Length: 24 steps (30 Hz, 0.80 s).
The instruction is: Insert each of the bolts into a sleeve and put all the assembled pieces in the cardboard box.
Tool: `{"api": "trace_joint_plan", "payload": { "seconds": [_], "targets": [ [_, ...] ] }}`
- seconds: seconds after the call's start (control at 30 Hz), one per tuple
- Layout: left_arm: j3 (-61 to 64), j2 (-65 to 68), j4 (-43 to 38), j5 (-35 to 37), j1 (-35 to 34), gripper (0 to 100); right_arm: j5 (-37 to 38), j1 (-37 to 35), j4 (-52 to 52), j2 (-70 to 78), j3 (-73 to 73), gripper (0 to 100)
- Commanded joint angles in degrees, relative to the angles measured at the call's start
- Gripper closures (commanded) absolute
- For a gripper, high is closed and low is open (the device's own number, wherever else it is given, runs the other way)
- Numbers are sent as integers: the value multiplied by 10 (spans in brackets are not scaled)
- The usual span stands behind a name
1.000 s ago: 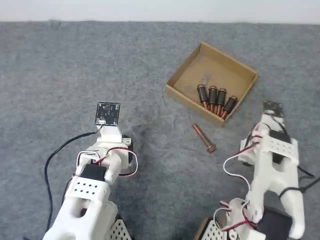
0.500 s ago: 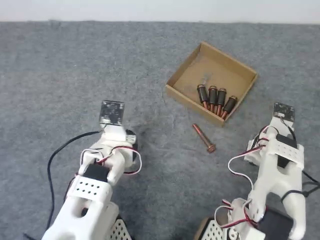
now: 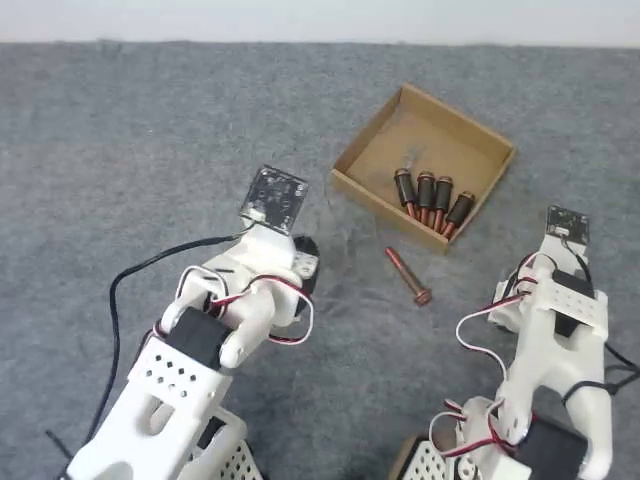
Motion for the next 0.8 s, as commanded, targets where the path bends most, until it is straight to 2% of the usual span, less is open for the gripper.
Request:
{"api": "trace_joint_plan", "payload": {
  "seconds": [0.0, 0.23, 0.33, 0.43, 0.5, 0.6, 0.7, 0.77],
  "targets": [
    [-86, 50, 9, -4, 39, 988, 6, 7, -6, -24, -4, 991],
    [-225, 252, 7, -4, 47, 988, 6, 7, -6, -24, -4, 991],
    [-280, 327, 4, -4, 72, 988, 6, 7, -7, -24, -4, 991],
    [-318, 393, -33, 3, 101, 987, 6, 7, -7, -24, -4, 991],
    [-327, 433, -62, 49, 120, 987, 6, 7, -17, -24, 0, 991],
    [-327, 486, -105, 172, 133, 987, 6, 7, -18, -24, 1, 991],
    [-327, 532, -118, 289, 131, 987, 6, 7, -18, -24, 1, 991],
    [-330, 562, -119, 336, 131, 987, 6, 7, -18, -24, 1, 991]
  ]
}}
